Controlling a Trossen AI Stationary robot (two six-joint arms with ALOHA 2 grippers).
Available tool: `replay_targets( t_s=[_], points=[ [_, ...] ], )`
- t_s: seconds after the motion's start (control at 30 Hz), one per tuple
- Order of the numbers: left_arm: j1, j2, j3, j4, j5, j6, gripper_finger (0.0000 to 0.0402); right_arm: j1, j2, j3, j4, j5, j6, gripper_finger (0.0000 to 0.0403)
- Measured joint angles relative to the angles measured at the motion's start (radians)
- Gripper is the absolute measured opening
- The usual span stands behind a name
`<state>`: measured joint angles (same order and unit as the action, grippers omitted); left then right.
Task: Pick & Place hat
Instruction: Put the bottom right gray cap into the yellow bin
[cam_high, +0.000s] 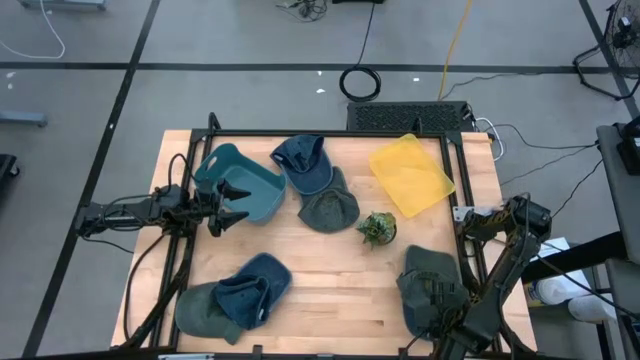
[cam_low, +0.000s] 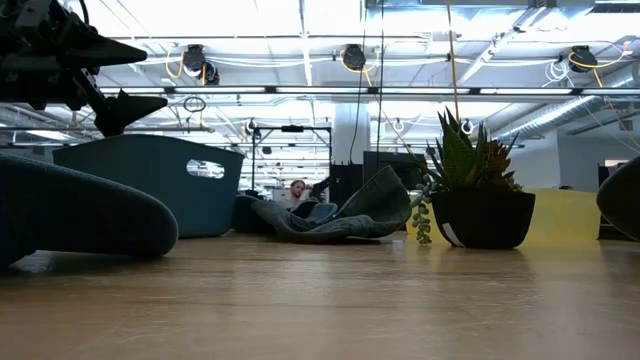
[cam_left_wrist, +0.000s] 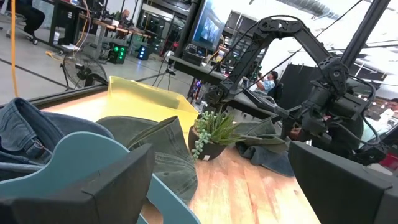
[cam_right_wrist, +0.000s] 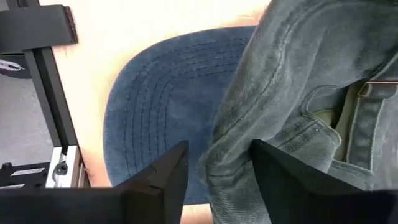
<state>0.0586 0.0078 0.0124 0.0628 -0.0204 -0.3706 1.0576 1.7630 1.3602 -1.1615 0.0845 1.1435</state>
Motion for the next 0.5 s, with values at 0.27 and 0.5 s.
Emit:
replay_targets(
  t_s=[0.27,0.5],
  points=[
    [0.0,0.0,0.0,0.0,0.0,0.0,0.0379,0.0,0.0,0.0,-0.028,-0.001,0.019,0.006],
    [0.0,0.0,0.0,0.0,0.0,0.0,0.0379,0.0,0.0,0.0,-0.029,0.02,0.02,0.0016]
  ],
)
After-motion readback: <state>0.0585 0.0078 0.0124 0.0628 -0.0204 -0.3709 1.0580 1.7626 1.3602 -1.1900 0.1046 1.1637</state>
